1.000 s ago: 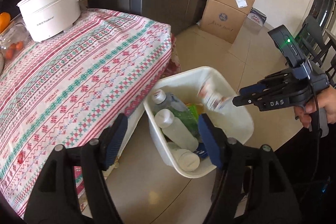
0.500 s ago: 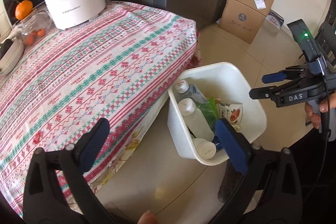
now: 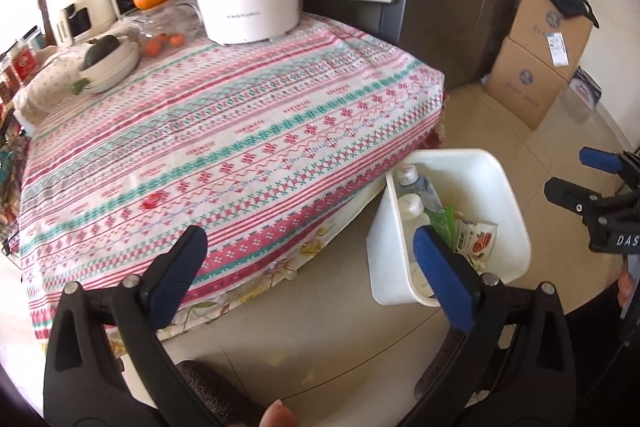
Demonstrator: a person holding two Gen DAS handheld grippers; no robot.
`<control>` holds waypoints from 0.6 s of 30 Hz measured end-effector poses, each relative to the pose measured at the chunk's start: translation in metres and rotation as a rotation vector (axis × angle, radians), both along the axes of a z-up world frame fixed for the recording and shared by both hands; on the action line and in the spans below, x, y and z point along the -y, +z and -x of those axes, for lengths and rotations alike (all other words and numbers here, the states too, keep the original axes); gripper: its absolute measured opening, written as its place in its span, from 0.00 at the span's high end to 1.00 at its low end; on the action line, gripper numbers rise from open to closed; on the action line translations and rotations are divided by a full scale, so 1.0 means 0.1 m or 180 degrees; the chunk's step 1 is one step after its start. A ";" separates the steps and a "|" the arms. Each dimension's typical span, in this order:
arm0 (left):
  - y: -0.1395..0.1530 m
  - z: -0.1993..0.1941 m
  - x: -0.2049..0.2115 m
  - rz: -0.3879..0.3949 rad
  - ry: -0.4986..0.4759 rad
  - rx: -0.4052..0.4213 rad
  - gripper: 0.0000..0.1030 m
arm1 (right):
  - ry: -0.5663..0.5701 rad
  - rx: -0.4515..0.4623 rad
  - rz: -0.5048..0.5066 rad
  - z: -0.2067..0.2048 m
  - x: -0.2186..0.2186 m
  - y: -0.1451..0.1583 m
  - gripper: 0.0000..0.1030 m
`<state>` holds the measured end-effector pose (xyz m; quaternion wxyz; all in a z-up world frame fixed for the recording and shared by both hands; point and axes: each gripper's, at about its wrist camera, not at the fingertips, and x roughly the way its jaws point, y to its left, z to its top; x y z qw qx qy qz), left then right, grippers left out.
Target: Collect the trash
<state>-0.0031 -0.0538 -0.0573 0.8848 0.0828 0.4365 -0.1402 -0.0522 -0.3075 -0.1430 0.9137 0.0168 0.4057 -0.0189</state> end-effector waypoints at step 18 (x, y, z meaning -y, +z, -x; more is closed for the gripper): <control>0.21 0.26 -0.02 0.0181 0.0176 0.0235 0.01 | -0.0226 0.0522 0.0160 0.25 -0.15 0.32 0.00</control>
